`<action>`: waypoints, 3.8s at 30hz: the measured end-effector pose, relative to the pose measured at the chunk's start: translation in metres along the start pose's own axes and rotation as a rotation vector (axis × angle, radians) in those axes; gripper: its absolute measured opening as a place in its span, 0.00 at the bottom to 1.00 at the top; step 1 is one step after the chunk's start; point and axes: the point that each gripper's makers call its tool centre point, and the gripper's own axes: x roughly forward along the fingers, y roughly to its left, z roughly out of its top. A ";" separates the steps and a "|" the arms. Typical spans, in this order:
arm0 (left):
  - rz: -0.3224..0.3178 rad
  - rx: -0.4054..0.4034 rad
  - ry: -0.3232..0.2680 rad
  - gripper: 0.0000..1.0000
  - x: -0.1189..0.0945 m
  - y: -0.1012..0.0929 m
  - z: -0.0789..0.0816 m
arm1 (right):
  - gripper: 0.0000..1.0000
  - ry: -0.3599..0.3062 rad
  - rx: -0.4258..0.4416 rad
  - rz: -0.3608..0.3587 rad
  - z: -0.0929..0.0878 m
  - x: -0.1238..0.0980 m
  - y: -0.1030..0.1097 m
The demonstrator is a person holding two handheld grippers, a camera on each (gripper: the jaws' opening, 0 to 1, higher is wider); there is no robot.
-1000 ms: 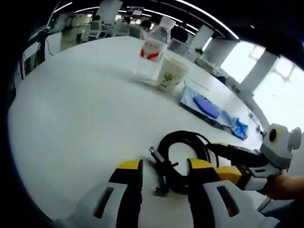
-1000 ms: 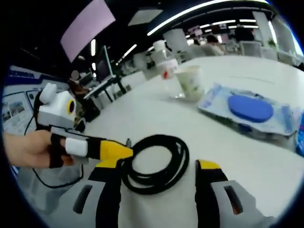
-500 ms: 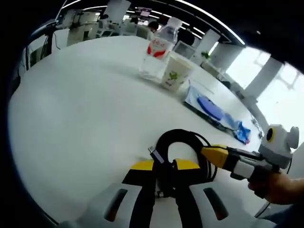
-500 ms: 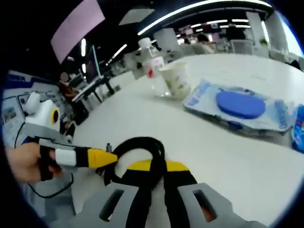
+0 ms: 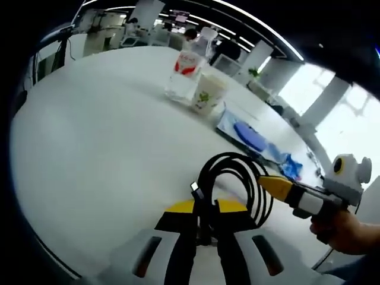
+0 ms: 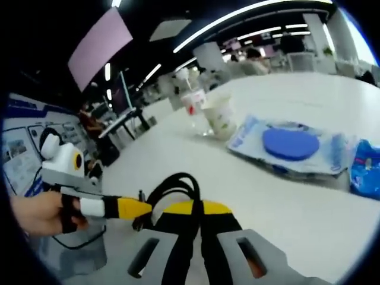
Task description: Arrange the tabletop items into an orderly group along one side of the table until the central work area is clear of visible clutter.
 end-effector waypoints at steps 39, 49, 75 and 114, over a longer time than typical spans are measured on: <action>-0.295 0.290 0.278 0.11 0.054 -0.142 -0.066 | 0.00 -0.104 0.161 -0.277 -0.018 -0.134 -0.098; -0.315 0.378 0.324 0.11 0.065 -0.165 -0.070 | 0.00 -0.162 0.226 -0.338 -0.017 -0.153 -0.117; -0.406 0.638 0.399 0.12 0.104 -0.230 -0.080 | 0.00 -0.238 0.334 -0.510 -0.024 -0.200 -0.174; -0.331 0.541 0.444 0.14 0.139 -0.225 -0.086 | 0.00 -0.145 0.332 -0.580 -0.055 -0.182 -0.214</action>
